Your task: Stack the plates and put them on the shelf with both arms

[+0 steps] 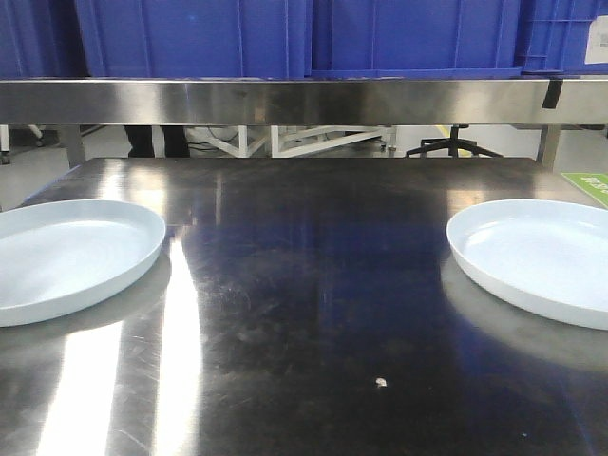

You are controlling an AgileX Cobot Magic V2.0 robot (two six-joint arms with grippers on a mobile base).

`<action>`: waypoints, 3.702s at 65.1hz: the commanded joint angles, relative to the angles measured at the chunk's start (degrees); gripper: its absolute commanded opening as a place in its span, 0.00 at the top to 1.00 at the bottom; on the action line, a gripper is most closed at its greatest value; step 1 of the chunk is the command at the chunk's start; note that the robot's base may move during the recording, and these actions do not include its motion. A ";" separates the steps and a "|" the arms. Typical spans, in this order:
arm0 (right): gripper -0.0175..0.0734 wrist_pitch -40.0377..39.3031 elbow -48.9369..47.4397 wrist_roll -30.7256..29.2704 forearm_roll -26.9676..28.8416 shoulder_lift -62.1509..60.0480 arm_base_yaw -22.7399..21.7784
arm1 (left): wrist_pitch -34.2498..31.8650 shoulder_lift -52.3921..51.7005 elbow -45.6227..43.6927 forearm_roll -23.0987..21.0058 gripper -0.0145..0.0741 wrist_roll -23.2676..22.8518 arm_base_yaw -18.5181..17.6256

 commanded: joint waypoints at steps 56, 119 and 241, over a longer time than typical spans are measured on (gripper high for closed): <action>0.18 -4.02 -2.22 -0.50 -0.86 -0.68 0.12 | 2.90 -2.04 -7.01 -2.66 0.72 -0.56 -1.82; 0.18 -3.74 -2.22 -0.50 -0.86 -0.68 0.12 | -0.53 4.81 -23.65 -9.09 0.72 -0.11 -29.96; 0.18 -3.80 -2.22 -0.50 -0.86 -0.68 0.12 | -21.28 -41.49 13.70 -5.62 0.74 -0.81 0.86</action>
